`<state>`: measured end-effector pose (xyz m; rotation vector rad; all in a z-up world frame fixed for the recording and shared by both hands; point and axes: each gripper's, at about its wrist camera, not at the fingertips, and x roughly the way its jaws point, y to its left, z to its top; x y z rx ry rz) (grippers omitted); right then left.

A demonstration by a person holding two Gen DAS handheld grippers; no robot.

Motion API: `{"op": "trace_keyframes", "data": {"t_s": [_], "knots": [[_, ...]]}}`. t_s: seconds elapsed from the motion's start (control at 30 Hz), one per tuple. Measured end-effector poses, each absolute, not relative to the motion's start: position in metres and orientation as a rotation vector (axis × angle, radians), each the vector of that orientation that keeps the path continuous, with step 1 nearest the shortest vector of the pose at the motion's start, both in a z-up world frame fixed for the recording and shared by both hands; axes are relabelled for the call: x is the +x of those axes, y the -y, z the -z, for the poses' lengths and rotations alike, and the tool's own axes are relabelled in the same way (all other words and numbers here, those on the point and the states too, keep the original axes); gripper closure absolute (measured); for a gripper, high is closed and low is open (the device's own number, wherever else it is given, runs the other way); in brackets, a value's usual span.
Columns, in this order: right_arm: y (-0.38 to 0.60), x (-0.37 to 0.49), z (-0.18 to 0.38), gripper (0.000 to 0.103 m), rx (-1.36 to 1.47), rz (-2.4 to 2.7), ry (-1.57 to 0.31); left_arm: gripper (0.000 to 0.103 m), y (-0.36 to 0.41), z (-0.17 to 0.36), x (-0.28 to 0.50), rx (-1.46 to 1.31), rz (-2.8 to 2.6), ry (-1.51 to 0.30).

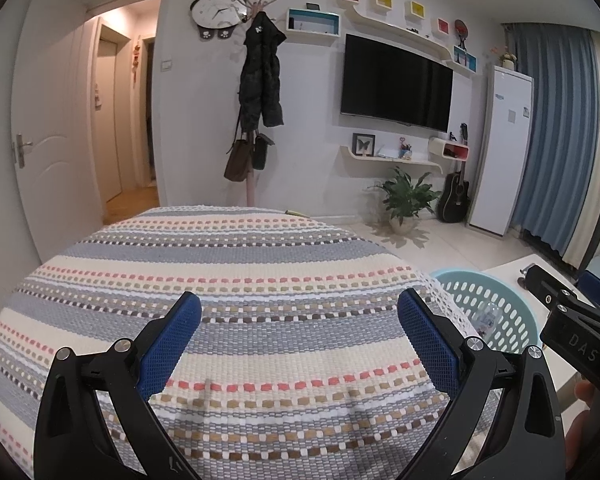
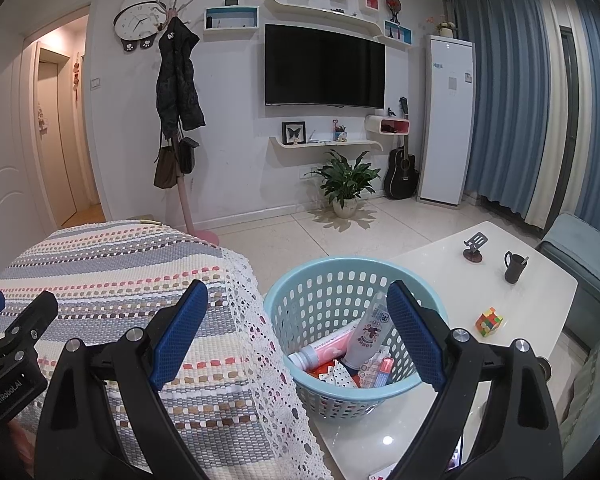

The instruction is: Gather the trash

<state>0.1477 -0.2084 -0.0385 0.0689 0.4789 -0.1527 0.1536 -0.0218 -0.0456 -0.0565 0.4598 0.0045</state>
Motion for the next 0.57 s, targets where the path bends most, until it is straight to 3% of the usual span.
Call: {"op": "trace_keyframes", "data": {"t_s": [0.57], "knots": [[0.2091,0.1473,0.0389,0.016,0.067,0.165,-0.480,0.007,0.0226,0.0412,0.1487,-0.038,-0.020,-0.429]]}}
